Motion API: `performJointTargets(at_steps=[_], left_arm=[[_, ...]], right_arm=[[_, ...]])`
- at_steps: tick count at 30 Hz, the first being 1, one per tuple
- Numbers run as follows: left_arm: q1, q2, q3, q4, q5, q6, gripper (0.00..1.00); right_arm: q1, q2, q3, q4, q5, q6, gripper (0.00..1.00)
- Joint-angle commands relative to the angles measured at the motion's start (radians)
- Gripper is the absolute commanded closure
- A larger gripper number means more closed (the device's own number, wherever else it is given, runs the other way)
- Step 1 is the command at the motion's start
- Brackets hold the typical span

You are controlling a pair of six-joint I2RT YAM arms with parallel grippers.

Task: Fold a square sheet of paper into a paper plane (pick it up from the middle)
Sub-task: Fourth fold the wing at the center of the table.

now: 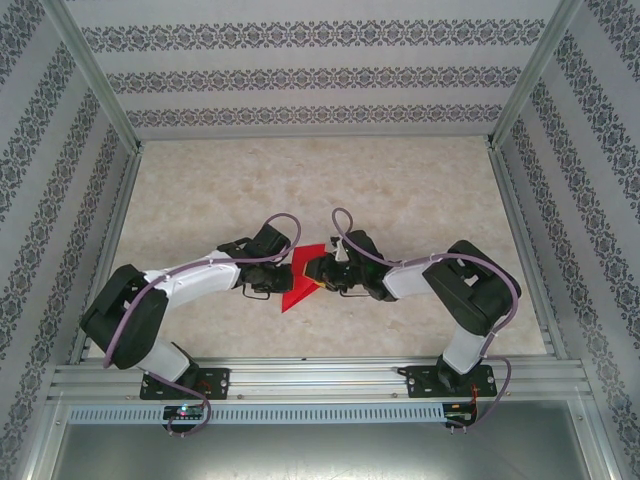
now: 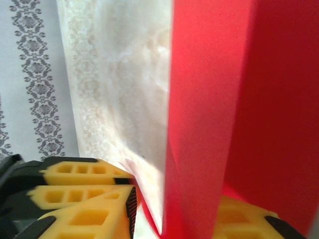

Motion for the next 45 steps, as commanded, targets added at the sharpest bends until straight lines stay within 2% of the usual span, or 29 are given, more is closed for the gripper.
performJointTargets(at_steps=[1, 5, 9, 13, 23, 33, 38, 41, 45], left_arm=[[-0.003, 0.015, 0.003, 0.021, -0.001, -0.018, 0.83], [-0.003, 0.037, 0.001, 0.012, -0.012, -0.013, 0.85], [-0.003, 0.054, -0.006, 0.009, -0.050, -0.015, 0.88], [-0.003, 0.074, -0.012, 0.045, -0.029, -0.006, 0.89], [-0.003, 0.119, -0.004, 0.031, -0.046, 0.023, 0.90], [-0.003, 0.118, -0.005, 0.025, -0.054, 0.027, 0.90], [-0.003, 0.109, -0.005, 0.019, -0.061, 0.030, 0.90], [-0.003, 0.092, -0.006, 0.015, -0.061, 0.035, 0.89], [-0.008, 0.013, -0.021, 0.019, -0.049, 0.050, 0.80]], right_arm=[[-0.004, 0.038, 0.041, -0.028, -0.055, -0.050, 0.65], [-0.003, 0.037, 0.041, -0.045, -0.068, -0.071, 0.61], [-0.002, 0.007, 0.056, -0.143, -0.073, -0.146, 0.60], [-0.001, 0.002, 0.096, -0.237, -0.083, -0.212, 0.60], [0.003, 0.034, 0.164, -0.347, -0.083, -0.271, 0.62], [0.025, 0.049, 0.231, -0.500, -0.042, -0.343, 0.71], [0.026, 0.050, 0.254, -0.564, 0.005, -0.355, 0.81], [0.031, 0.049, 0.262, -0.565, 0.003, -0.348, 0.83], [0.034, 0.041, 0.266, -0.559, 0.005, -0.314, 0.84]])
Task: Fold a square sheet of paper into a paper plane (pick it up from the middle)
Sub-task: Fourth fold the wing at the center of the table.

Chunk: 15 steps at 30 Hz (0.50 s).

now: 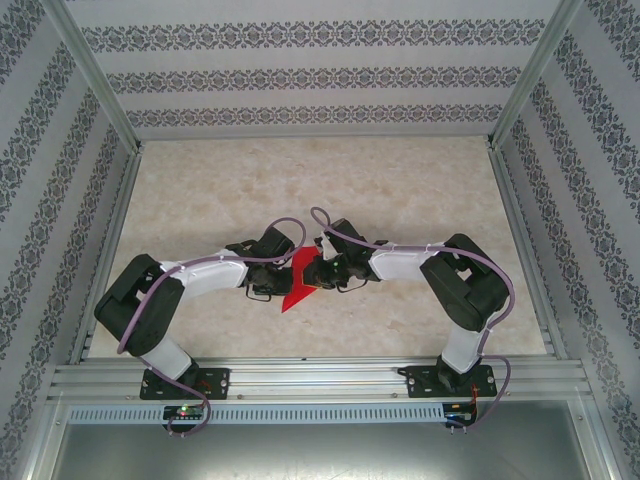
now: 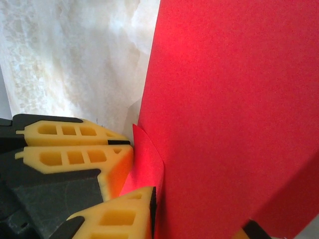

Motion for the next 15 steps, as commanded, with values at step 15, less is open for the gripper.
performJointTargets(at_steps=[15], left_arm=[[-0.207, -0.186, -0.100, 0.064, -0.153, -0.032, 0.57]], right_arm=[[0.012, -0.014, 0.034, -0.017, 0.022, 0.062, 0.85]])
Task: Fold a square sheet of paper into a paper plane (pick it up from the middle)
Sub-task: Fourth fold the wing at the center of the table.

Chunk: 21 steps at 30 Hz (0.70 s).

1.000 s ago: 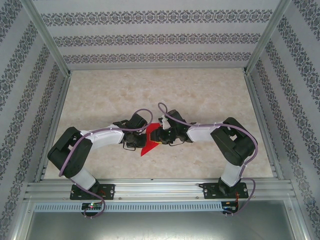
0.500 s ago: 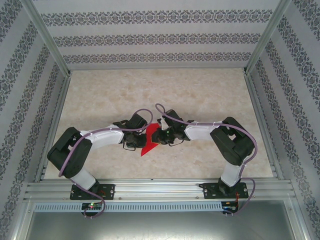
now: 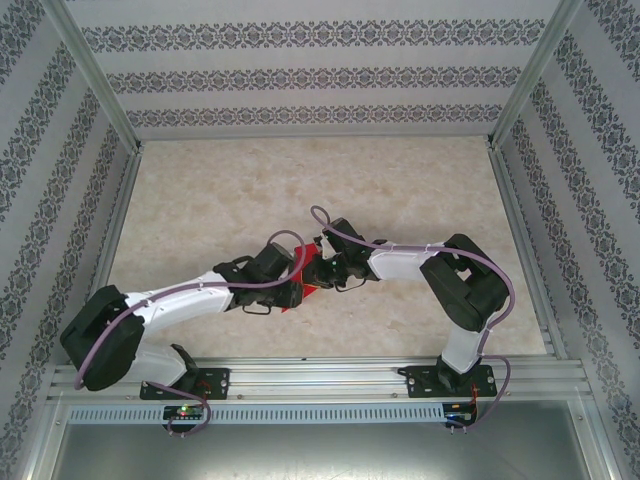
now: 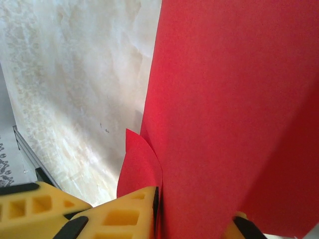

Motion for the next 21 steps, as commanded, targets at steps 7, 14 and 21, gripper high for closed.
performJointTargets(at_steps=[7, 14, 21], left_arm=[[-0.108, 0.120, 0.049, -0.002, -0.211, -0.035, 0.55], [-0.137, 0.133, 0.056, -0.008, -0.300, -0.030, 0.55], [-0.142, 0.142, 0.054, -0.019, -0.334, -0.021, 0.58]], right_arm=[[-0.001, -0.029, 0.022, -0.003, 0.000, 0.026, 0.85], [-0.007, -0.046, 0.013, 0.017, -0.015, 0.046, 0.82], [-0.021, -0.069, 0.016, 0.012, -0.026, 0.049, 0.78]])
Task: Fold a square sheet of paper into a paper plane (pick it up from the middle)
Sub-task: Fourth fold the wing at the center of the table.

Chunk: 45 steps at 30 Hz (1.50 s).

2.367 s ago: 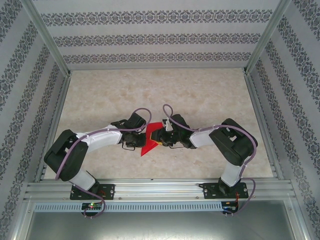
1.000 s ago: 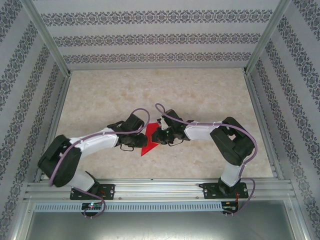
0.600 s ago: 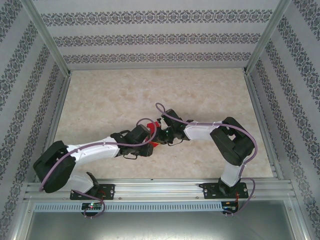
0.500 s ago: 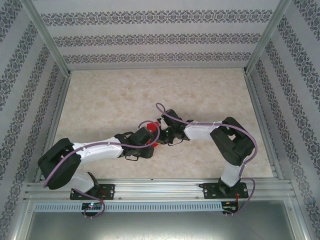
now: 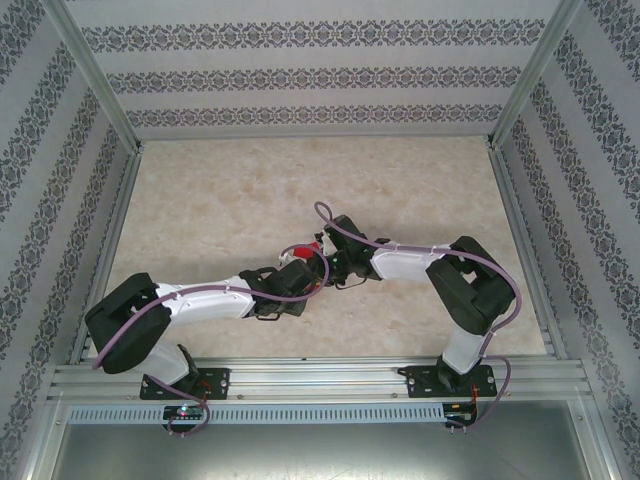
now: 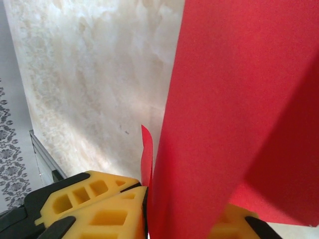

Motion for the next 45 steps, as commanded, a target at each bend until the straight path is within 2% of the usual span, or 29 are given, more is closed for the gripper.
performJointTargets(at_steps=[1, 14, 20, 24, 26, 31, 37, 42, 45], left_arm=[[-0.017, 0.014, 0.015, -0.023, -0.049, -0.002, 0.59], [-0.019, 0.045, 0.024, -0.027, -0.060, -0.008, 0.74], [-0.020, 0.044, 0.025, -0.031, -0.070, -0.019, 0.85], [-0.019, 0.032, 0.017, -0.028, -0.077, -0.025, 0.92], [-0.015, 0.018, 0.010, -0.012, -0.063, -0.021, 0.95], [0.036, -0.026, -0.046, 0.088, 0.068, -0.019, 0.97], [0.131, -0.076, -0.129, 0.229, 0.302, -0.008, 0.98], [0.215, -0.105, -0.201, 0.339, 0.474, -0.029, 0.97], [0.261, -0.105, -0.227, 0.389, 0.577, -0.030, 0.97]], right_arm=[[-0.011, -0.031, 0.017, 0.007, -0.019, 0.011, 0.78], [-0.012, -0.026, 0.019, 0.010, -0.023, 0.016, 0.80], [-0.012, -0.026, 0.017, 0.011, -0.024, 0.015, 0.80], [-0.015, -0.040, 0.008, 0.010, -0.022, 0.010, 0.78], [-0.021, -0.061, -0.005, 0.009, -0.020, 0.004, 0.74], [-0.053, -0.157, -0.063, 0.005, 0.000, -0.023, 0.60], [-0.102, -0.318, -0.151, -0.008, 0.051, -0.058, 0.46], [-0.109, -0.394, -0.190, -0.009, 0.067, -0.088, 0.47], [-0.097, -0.393, -0.196, 0.007, 0.058, -0.091, 0.51]])
